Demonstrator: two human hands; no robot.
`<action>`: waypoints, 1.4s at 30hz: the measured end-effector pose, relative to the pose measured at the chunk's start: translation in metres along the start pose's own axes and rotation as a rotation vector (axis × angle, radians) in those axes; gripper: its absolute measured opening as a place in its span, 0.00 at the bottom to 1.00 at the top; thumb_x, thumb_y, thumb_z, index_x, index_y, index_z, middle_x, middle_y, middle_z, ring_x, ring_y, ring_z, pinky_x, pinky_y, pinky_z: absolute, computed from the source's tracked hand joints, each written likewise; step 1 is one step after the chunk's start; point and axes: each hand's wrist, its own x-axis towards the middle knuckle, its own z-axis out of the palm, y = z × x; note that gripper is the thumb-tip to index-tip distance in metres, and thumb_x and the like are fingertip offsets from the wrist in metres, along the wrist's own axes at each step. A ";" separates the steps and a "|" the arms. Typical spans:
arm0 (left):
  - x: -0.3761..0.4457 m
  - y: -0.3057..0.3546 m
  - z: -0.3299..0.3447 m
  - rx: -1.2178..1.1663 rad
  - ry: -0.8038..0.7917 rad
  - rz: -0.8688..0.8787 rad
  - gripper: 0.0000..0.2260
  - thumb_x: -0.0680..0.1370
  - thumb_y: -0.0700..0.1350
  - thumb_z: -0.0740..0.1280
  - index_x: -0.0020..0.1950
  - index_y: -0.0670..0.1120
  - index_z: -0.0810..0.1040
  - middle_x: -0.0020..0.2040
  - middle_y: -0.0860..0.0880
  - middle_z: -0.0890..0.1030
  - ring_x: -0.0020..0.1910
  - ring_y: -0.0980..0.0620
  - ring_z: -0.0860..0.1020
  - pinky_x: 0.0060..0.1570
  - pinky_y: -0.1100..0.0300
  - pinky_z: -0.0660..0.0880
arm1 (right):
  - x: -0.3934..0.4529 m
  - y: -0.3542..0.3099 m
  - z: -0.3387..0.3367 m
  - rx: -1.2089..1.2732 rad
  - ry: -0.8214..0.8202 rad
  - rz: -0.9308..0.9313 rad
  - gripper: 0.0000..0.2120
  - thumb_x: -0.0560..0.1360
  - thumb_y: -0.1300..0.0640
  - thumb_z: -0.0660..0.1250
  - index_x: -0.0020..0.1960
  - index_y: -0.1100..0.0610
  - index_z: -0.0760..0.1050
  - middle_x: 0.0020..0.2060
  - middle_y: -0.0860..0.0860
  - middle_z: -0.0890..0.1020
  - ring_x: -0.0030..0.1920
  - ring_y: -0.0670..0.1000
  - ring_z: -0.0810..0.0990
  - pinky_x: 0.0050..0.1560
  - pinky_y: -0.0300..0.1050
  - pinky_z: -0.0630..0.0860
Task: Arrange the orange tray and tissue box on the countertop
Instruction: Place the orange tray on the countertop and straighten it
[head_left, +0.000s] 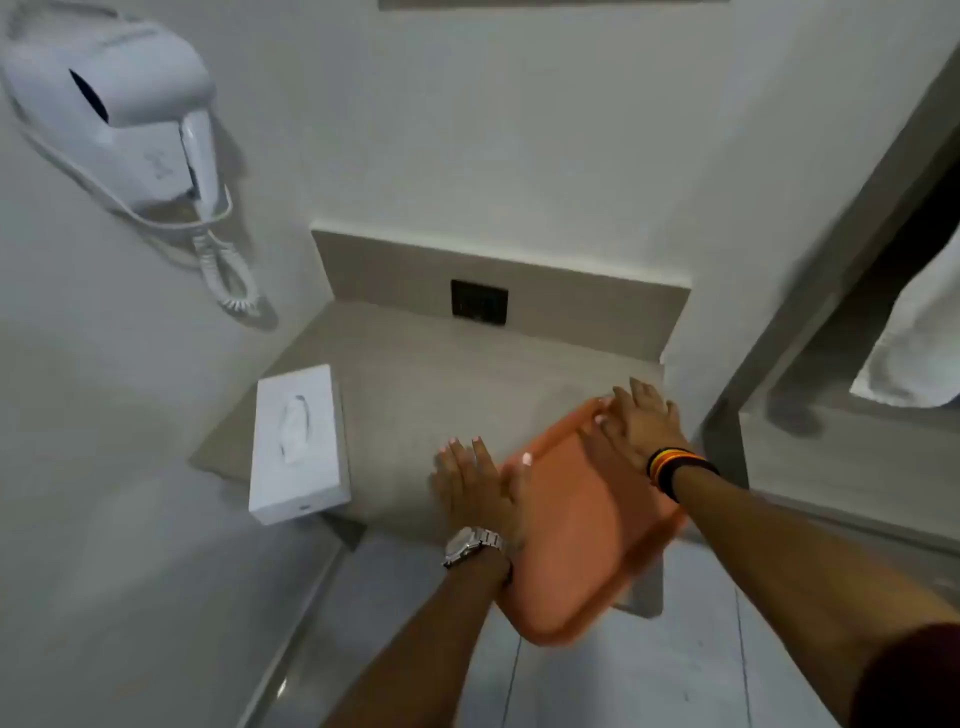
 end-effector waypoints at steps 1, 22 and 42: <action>-0.011 0.002 0.010 -0.041 -0.015 -0.070 0.43 0.76 0.72 0.41 0.83 0.46 0.50 0.83 0.40 0.46 0.81 0.42 0.41 0.78 0.42 0.38 | -0.002 0.009 0.005 0.011 -0.023 0.026 0.30 0.81 0.42 0.55 0.78 0.54 0.58 0.80 0.58 0.54 0.79 0.59 0.51 0.76 0.66 0.50; 0.018 0.011 -0.020 -0.485 0.170 -0.514 0.41 0.76 0.72 0.46 0.80 0.45 0.58 0.76 0.37 0.65 0.72 0.33 0.66 0.70 0.36 0.62 | 0.009 0.023 0.012 0.488 -0.082 0.342 0.31 0.72 0.33 0.62 0.66 0.53 0.69 0.62 0.58 0.78 0.62 0.64 0.75 0.64 0.63 0.70; 0.249 -0.058 -0.065 -0.468 -0.156 -0.204 0.44 0.71 0.77 0.45 0.82 0.55 0.52 0.79 0.42 0.64 0.76 0.36 0.65 0.73 0.37 0.61 | 0.068 -0.053 0.046 0.959 0.140 0.591 0.28 0.77 0.46 0.68 0.72 0.54 0.66 0.68 0.57 0.75 0.66 0.62 0.74 0.68 0.61 0.70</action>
